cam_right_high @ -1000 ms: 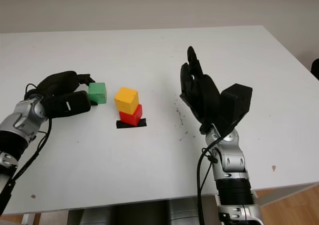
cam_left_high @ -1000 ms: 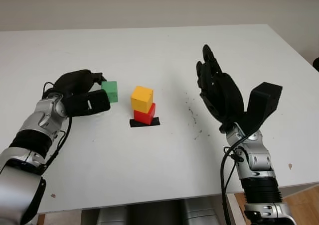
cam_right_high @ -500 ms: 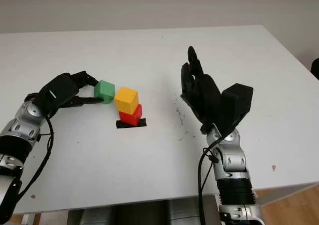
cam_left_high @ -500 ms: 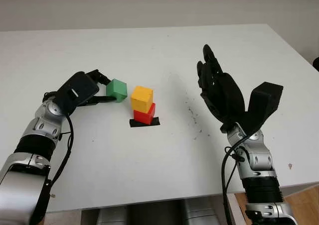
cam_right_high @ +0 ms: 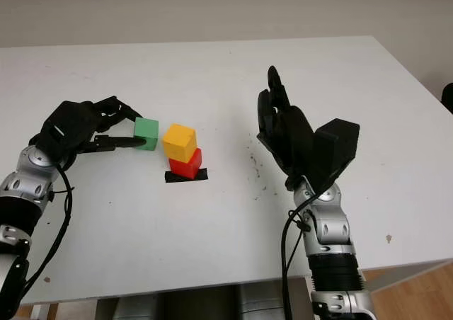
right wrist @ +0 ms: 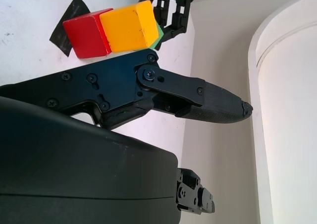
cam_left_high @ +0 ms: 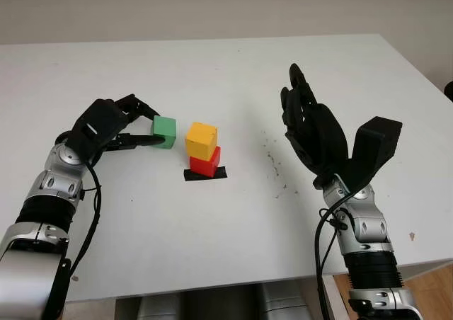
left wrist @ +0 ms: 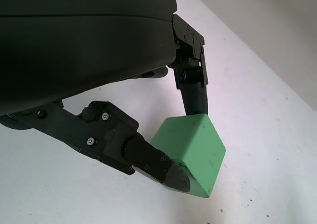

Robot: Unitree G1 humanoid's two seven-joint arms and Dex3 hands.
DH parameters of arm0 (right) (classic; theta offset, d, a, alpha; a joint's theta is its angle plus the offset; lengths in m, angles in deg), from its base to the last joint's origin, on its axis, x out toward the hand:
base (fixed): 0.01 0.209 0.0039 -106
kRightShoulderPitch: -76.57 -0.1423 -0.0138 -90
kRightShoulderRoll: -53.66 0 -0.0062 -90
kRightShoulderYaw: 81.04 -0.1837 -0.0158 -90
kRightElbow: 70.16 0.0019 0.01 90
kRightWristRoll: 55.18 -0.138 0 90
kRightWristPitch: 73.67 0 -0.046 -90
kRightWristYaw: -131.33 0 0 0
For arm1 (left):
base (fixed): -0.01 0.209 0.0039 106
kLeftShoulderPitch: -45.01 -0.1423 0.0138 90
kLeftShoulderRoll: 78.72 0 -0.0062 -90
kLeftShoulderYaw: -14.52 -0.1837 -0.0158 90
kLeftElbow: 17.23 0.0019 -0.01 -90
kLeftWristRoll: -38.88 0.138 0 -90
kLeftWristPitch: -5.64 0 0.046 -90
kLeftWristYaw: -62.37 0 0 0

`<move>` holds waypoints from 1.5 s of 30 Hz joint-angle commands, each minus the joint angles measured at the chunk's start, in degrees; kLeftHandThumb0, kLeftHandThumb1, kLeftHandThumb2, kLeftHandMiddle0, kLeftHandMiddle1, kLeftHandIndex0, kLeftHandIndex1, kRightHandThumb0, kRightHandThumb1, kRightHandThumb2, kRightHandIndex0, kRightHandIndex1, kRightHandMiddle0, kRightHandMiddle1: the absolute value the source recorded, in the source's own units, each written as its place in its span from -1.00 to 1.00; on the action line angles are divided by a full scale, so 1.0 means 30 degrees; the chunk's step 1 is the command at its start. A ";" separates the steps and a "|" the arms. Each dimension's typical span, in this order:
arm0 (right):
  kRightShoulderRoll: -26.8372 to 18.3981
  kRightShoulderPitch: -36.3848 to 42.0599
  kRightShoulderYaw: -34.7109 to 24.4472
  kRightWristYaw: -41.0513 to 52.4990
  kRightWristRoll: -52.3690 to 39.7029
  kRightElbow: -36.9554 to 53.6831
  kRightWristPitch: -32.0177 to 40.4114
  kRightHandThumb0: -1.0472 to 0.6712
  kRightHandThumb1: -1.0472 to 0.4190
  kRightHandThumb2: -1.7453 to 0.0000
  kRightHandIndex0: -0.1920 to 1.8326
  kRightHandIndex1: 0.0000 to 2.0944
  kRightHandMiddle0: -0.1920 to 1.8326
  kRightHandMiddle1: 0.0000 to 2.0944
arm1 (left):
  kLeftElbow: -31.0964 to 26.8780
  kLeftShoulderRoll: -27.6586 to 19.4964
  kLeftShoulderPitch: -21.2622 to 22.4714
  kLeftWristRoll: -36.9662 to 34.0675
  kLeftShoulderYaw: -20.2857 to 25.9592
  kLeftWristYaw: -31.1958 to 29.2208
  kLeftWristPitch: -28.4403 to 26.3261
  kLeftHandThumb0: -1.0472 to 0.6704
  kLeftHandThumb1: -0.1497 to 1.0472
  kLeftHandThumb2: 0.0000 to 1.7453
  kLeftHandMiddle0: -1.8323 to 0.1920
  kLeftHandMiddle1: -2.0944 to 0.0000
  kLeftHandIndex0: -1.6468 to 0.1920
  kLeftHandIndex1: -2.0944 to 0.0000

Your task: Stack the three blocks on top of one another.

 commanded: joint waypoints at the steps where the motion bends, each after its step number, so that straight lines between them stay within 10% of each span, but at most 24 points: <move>1: -0.0129 -0.0178 -0.0089 0.0074 -0.0071 0.0140 -0.0165 -0.63 -1.00 0.22 -1.00 -1.00 -1.00 -1.00 | -0.0922 -0.0360 0.0087 -0.0213 0.0428 -0.0077 -0.0067 -0.12 0.97 -0.94 0.56 0.95 0.53 -0.67; 11: -0.0135 -0.0137 -0.0018 0.0045 -0.0032 0.0240 0.0063 -0.64 -1.00 0.22 -1.00 -1.00 -1.00 -1.00 | -0.4687 -0.0652 -0.0224 -0.1994 0.2228 -0.0683 -0.0040 -0.16 0.96 -0.94 0.59 0.95 0.46 -0.62; 32: -0.0185 -0.0151 0.0005 0.0118 -0.0083 0.0237 0.0194 -0.62 -1.00 0.21 -1.00 -1.00 -1.00 -1.00 | -1.3885 0.1217 -0.2720 -0.7670 0.3916 -0.2349 -0.8033 -0.16 0.93 -0.94 0.56 0.94 0.33 -0.49; 45: -0.0182 -0.0222 0.0006 0.0202 -0.0105 0.0231 0.0050 -0.63 -1.00 0.22 -1.00 -1.00 -1.00 -1.00 | -1.3702 0.2634 -0.2952 -0.7771 0.3137 -0.2965 -0.8412 -0.18 0.89 -0.94 0.53 0.94 0.35 -0.56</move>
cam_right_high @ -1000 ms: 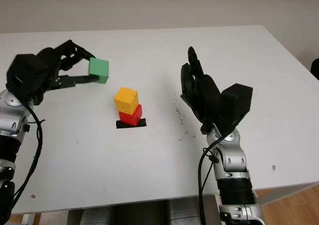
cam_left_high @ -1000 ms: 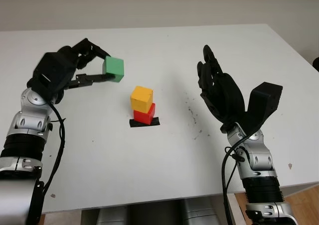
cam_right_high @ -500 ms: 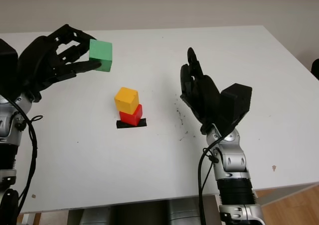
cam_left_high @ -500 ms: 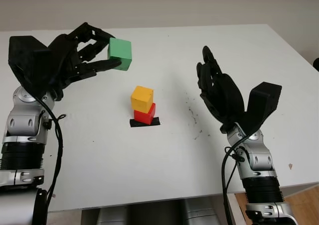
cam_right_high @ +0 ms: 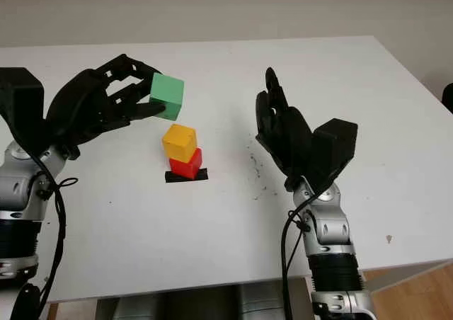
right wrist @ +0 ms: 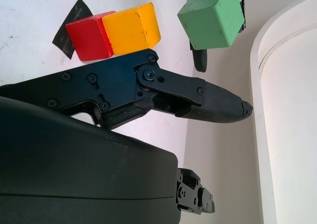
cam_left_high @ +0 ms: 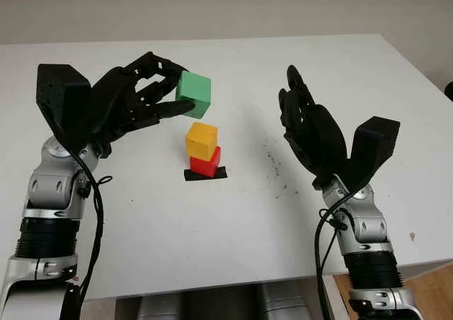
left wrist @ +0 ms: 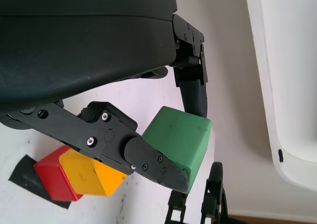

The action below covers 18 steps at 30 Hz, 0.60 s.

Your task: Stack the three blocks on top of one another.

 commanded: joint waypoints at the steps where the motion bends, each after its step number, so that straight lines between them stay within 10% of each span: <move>1: -0.0149 -0.0234 -0.0088 0.0136 -0.0091 0.0189 -0.0213 -0.63 -1.00 0.21 -1.00 -1.00 -1.00 -1.00 | 0.0077 0.0229 0.0219 -0.0256 -0.0017 -0.0185 0.0025 -0.18 0.88 -0.95 0.54 0.94 0.36 -0.56; 18: -0.0081 -0.0383 -0.0195 -0.0035 -0.0115 0.0097 -0.0241 -0.64 -1.00 0.23 -1.00 -1.00 -1.00 -1.00 | 0.0494 0.0700 -0.0025 -0.0188 -0.0337 -0.0644 -0.0158 -0.18 0.89 -0.94 0.56 0.95 0.30 -0.55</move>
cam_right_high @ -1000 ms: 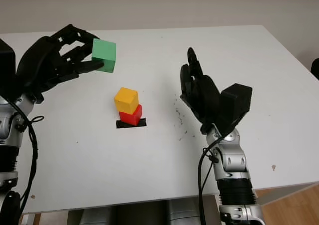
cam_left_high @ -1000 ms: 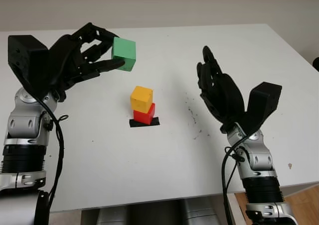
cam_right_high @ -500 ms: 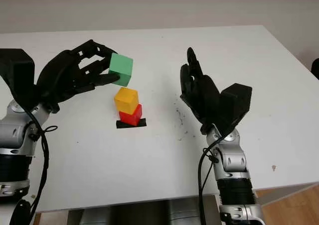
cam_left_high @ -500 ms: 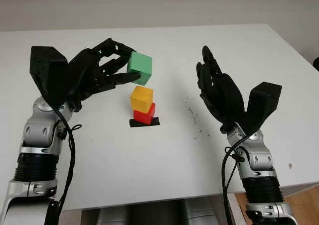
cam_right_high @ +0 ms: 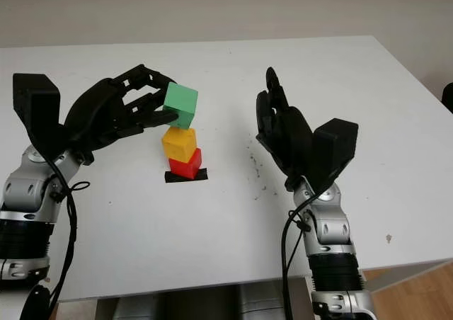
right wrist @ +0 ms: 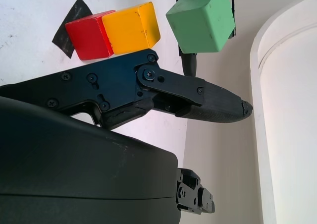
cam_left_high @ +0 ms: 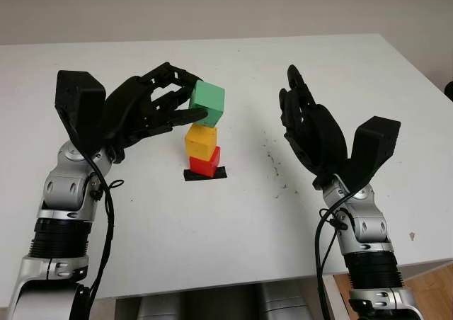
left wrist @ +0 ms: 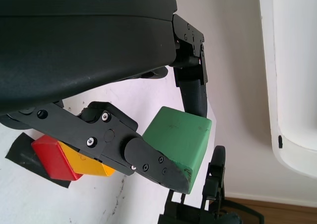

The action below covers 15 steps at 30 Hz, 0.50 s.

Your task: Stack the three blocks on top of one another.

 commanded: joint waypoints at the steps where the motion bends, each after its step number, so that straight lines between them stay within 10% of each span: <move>1: -0.0093 -0.0384 -0.0154 0.0027 -0.0099 0.0061 -0.0284 -0.64 -1.00 0.23 -1.00 -1.00 -1.00 -1.00 | 0.0151 0.0086 0.0004 -0.0053 -0.0033 -0.0078 0.0043 -0.18 0.88 -0.94 0.56 0.95 0.30 -0.54; 15: -0.0199 -0.0504 -0.0130 0.0195 -0.0023 -0.0034 -0.0305 -0.64 -1.00 0.21 -1.00 -1.00 -1.00 -1.00 | 0.0126 -0.0054 -0.0419 0.0650 -0.0161 0.0227 -0.0057 -0.19 0.92 -0.93 0.56 0.95 0.31 -0.61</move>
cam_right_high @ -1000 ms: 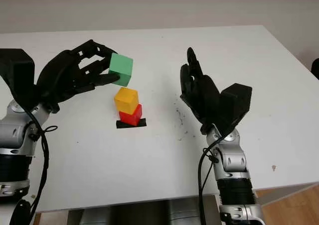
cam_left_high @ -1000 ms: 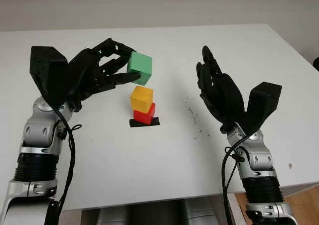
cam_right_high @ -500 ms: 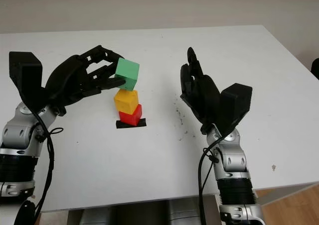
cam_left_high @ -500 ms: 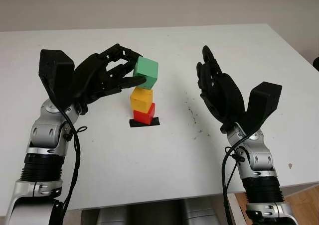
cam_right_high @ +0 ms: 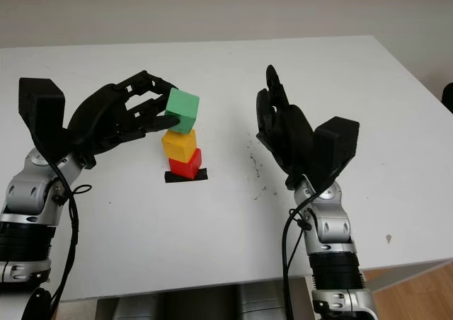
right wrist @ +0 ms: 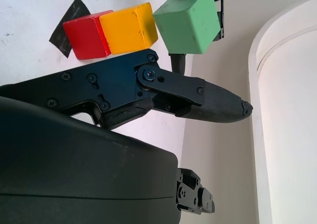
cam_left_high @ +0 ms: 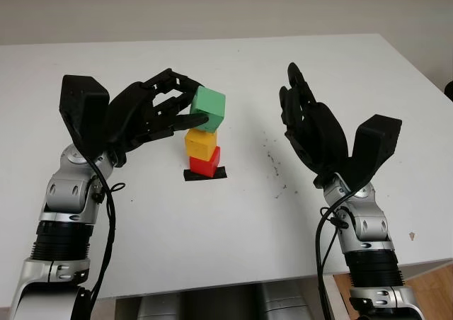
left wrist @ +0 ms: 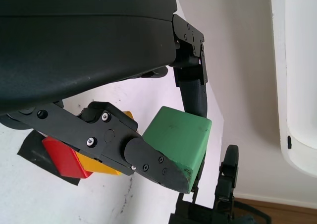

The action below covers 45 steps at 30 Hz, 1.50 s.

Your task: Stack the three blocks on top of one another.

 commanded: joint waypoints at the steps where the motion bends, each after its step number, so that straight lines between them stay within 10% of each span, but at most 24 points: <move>1: -0.0107 -0.0302 -0.0127 0.0017 -0.0063 -0.0012 -0.0243 -0.64 -1.00 0.21 -1.00 -1.00 -1.00 -1.00 | 0.0106 -0.0053 -0.0112 0.0146 -0.0091 0.0071 0.0098 -0.19 0.92 -0.93 0.56 0.95 0.31 -0.61; 41: -0.0148 -0.0245 -0.0153 0.0024 -0.0068 0.0148 -0.0134 -0.63 -1.00 0.22 -1.00 -1.00 -1.00 -1.00 | 0.1123 -0.0686 0.0006 0.1506 -0.0669 -0.0735 -0.0026 -0.34 0.91 -0.94 0.55 0.95 0.39 -0.72; 45: -0.0126 -0.0281 -0.0237 0.0173 -0.0288 0.0096 -0.0042 -0.63 -1.00 0.22 -1.00 -1.00 -1.00 -1.00 | 0.0887 -0.0911 -0.0040 0.1895 -0.0876 -0.0712 -0.0053 -0.44 0.96 -0.94 0.78 0.97 0.74 -0.22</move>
